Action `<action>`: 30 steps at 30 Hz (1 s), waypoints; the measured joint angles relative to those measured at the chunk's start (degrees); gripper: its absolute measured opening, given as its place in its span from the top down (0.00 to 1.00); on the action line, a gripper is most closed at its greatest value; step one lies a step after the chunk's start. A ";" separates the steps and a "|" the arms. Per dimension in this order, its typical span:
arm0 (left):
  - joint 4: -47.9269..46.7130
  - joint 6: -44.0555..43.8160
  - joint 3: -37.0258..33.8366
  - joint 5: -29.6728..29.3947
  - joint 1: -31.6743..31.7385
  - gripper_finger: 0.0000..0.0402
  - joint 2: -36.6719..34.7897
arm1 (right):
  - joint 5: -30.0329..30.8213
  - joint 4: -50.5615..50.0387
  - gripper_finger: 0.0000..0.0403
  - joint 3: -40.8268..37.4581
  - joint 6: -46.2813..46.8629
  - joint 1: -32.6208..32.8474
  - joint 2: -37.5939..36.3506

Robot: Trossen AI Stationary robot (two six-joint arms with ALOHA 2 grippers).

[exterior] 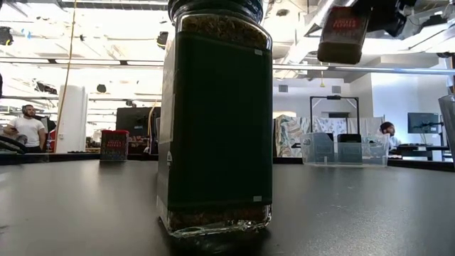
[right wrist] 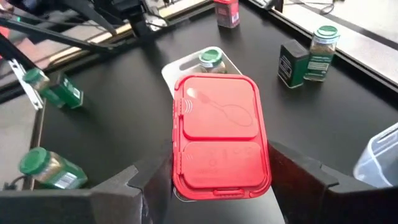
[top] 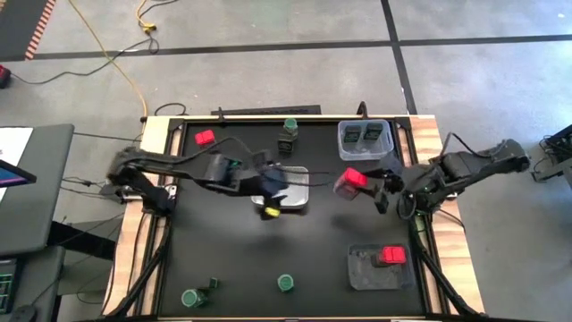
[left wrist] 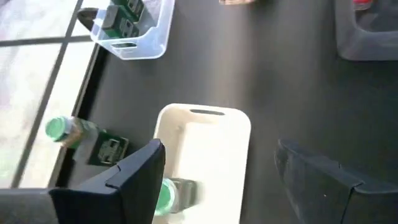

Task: Sort spices by type
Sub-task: Put the bottom red seasoning can into the black bin

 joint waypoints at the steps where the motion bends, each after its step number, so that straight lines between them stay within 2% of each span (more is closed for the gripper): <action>1: 3.25 -0.43 -4.48 0.17 -0.30 0.28 -2.77 | 1.22 0.39 0.38 0.00 0.94 1.32 0.52; 5: 14.32 -1.67 -20.07 0.39 -1.95 0.28 -13.90 | 2.80 4.54 0.38 0.02 0.62 4.95 4.45; 8: 20.31 -3.00 -29.19 0.38 -3.70 0.28 -21.30 | 2.80 11.19 0.38 0.02 -5.38 6.13 8.52; 12: 28.01 -4.20 -38.82 0.50 -6.56 0.28 -30.19 | 2.24 21.78 0.38 0.03 -13.92 7.41 14.54; 15: 31.61 -5.87 -44.22 0.40 -8.46 0.28 -35.47 | 2.03 23.01 0.38 2.12 -15.02 9.20 17.96; 20: 33.69 -9.44 -49.61 0.46 -10.70 0.28 -40.15 | 2.04 15.11 0.38 8.06 -12.10 14.10 22.45; 24: 33.76 -10.95 -51.19 0.45 -11.49 0.28 -40.30 | 3.06 7.01 0.38 11.41 -4.64 19.93 24.37; 30: 36.09 -12.15 -51.32 0.44 -11.58 0.28 -38.09 | 13.76 -1.24 0.38 11.28 9.43 32.59 24.83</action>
